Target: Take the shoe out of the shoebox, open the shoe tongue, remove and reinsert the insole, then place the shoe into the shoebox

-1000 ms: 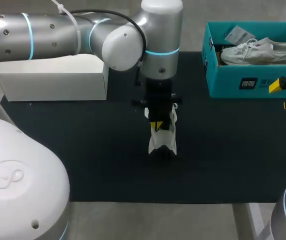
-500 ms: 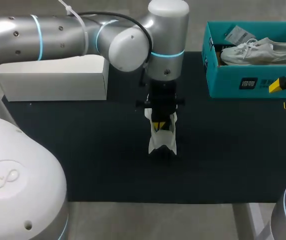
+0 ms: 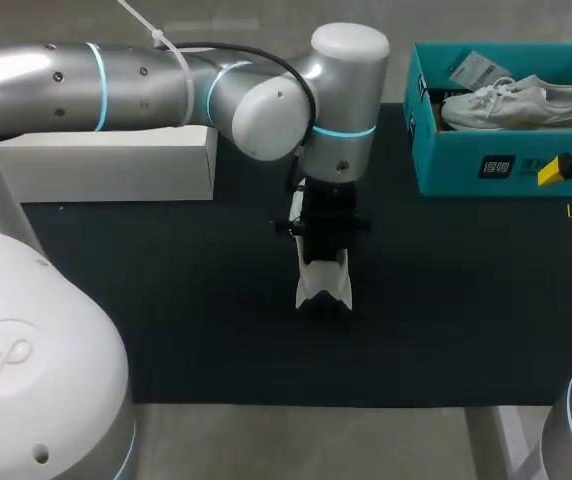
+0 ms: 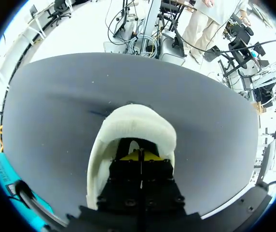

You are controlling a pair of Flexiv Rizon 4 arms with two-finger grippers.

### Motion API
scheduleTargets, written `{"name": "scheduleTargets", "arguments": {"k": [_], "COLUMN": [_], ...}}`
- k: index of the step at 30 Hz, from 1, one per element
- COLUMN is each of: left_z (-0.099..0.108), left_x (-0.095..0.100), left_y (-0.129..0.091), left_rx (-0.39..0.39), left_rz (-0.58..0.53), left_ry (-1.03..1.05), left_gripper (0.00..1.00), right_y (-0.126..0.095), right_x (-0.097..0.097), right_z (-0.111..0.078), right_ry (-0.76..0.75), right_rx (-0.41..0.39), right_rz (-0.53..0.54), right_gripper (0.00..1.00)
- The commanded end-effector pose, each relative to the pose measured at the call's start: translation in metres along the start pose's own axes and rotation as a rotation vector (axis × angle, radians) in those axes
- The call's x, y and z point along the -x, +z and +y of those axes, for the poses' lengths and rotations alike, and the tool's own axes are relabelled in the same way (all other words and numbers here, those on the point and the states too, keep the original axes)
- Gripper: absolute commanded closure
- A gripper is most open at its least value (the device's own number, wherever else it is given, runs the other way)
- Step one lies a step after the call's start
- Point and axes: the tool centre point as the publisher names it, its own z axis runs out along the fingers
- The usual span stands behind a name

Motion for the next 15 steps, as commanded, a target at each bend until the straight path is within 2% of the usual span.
{"name": "scheduleTargets", "arguments": {"k": [1, 9, 15], "left_z": [0.004, -0.004, -0.008], "left_x": [0.008, 0.010, 0.009], "left_y": [0.012, 0.012, -0.027], "left_rx": [-0.006, -0.007, 0.034], "left_rz": [0.004, -0.095, -0.201], "left_ry": [-0.005, 0.064, 0.063], "left_gripper": [1.00, 1.00, 1.00], "right_y": [0.000, 0.000, 0.000], "right_x": [0.000, 0.000, 0.000], "right_z": [-0.001, -0.001, -0.001], "right_ry": [0.001, 0.001, 0.001], "right_rx": [0.000, 0.000, 0.000], "right_rz": [-0.002, -0.002, -0.002], "right_gripper": [0.00, 0.00, 0.00]}}
